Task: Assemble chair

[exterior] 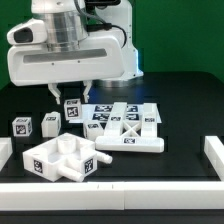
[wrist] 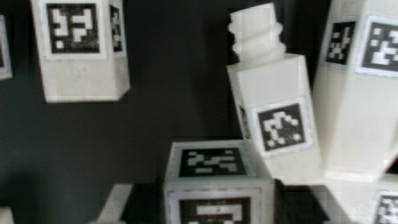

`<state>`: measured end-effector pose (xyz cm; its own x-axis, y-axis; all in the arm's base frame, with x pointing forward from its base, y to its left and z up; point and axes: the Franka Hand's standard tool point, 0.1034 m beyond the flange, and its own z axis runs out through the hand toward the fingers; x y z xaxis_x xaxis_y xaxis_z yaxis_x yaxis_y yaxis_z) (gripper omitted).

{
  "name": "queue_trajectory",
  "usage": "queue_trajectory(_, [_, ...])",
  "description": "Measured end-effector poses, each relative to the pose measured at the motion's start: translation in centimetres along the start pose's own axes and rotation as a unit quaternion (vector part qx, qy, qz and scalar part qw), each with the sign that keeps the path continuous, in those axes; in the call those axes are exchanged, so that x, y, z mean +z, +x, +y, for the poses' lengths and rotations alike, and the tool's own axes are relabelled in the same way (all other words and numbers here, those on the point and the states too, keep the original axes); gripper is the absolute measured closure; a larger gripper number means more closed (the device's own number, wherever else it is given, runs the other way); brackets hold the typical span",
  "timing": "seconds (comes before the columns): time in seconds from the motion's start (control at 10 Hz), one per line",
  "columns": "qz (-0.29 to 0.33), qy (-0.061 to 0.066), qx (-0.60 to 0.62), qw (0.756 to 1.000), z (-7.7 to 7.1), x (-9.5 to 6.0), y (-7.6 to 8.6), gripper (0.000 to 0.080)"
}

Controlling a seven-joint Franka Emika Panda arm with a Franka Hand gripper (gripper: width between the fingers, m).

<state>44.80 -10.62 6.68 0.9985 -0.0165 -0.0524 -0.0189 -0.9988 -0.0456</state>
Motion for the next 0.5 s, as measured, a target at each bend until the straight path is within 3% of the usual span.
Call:
queue_trajectory(0.1, [-0.009, -0.002, 0.007, 1.000, 0.3, 1.1, -2.0, 0.0521])
queue_trajectory(0.3, [-0.010, -0.011, 0.012, 1.000, 0.6, 2.7, -4.4, 0.0521])
queue_trajectory(0.5, [-0.008, -0.010, 0.011, 1.000, 0.6, 2.4, -3.9, 0.0521])
